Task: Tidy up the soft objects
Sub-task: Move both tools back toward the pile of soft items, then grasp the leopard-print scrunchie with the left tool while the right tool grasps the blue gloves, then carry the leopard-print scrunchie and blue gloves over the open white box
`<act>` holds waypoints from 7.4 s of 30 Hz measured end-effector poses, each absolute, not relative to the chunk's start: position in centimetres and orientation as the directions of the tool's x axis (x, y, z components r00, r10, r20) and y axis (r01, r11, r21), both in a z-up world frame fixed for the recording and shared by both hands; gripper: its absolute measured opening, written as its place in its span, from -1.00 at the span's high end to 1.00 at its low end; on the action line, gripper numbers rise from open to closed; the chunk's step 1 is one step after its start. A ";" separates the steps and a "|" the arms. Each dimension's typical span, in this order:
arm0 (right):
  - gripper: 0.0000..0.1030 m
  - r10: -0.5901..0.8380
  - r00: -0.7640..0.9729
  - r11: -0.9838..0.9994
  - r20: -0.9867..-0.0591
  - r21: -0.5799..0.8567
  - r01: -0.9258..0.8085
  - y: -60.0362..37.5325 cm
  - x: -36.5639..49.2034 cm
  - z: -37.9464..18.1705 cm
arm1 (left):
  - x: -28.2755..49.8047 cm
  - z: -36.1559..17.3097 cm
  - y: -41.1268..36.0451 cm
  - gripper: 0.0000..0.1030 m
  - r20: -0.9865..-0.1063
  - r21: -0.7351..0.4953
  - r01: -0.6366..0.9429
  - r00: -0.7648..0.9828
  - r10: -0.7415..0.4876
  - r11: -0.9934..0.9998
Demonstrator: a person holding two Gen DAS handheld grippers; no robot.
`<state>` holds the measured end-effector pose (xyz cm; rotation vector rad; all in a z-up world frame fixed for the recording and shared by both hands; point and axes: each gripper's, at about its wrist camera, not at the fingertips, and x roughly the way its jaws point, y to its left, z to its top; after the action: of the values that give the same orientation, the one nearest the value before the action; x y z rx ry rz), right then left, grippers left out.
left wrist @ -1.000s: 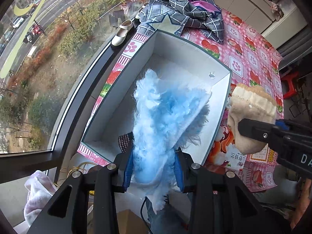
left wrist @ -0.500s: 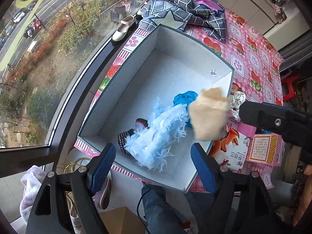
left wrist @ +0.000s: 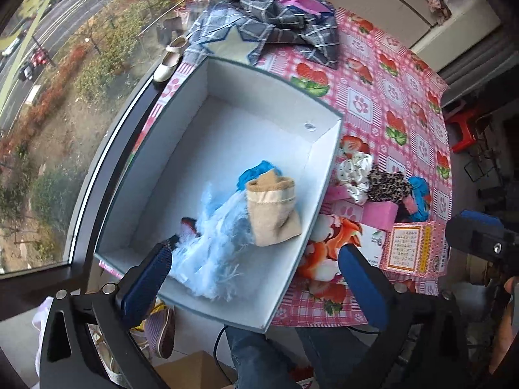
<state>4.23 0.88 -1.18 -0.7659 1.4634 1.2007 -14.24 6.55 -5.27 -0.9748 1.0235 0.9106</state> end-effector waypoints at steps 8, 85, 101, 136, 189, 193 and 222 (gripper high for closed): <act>-0.98 0.179 -0.174 0.560 -0.968 0.245 -0.792 -4.5 16.9 -0.7 | -5.0 -4.7 6.3 -0.99 -0.959 -0.146 -0.846 0.248 0.136 0.512; -1.00 -0.077 -0.161 0.754 -0.984 0.048 -0.655 -1.7 29.2 -24.6 | 16.3 -23.5 17.3 -1.00 -0.993 -0.043 -0.876 -0.013 -0.114 0.480; 0.66 -0.063 -0.124 0.637 -0.990 0.056 -0.769 -5.5 29.8 -22.3 | 19.4 -22.6 14.4 -0.24 -0.998 -0.032 -0.801 -0.007 -0.062 0.598; -0.80 -0.021 -0.117 0.640 -0.993 0.076 -0.765 -16.0 25.1 -18.9 | 9.5 -9.2 7.6 0.06 -0.966 -0.021 -0.822 0.164 0.200 0.570; 0.82 0.190 -0.160 0.455 -0.969 0.231 -0.860 -15.5 9.2 -2.4 | -6.1 -6.7 -3.3 0.05 -0.944 -0.105 -0.827 0.258 0.207 0.552; 0.82 0.188 -0.170 0.416 -0.967 0.235 -0.879 -14.6 7.9 -2.3 | -7.5 -6.4 -3.2 0.05 -0.940 -0.110 -0.844 0.260 0.221 0.526; 0.82 0.123 -0.231 0.086 -0.965 0.243 -0.966 -5.4 -1.2 -2.5 | -16.4 -6.6 -0.6 0.05 -0.929 -0.157 -0.969 0.210 0.305 0.189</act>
<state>-1.24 -5.41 -2.52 -0.9288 1.3415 1.3560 -16.43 -0.57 -6.57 -0.9376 0.9078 1.0957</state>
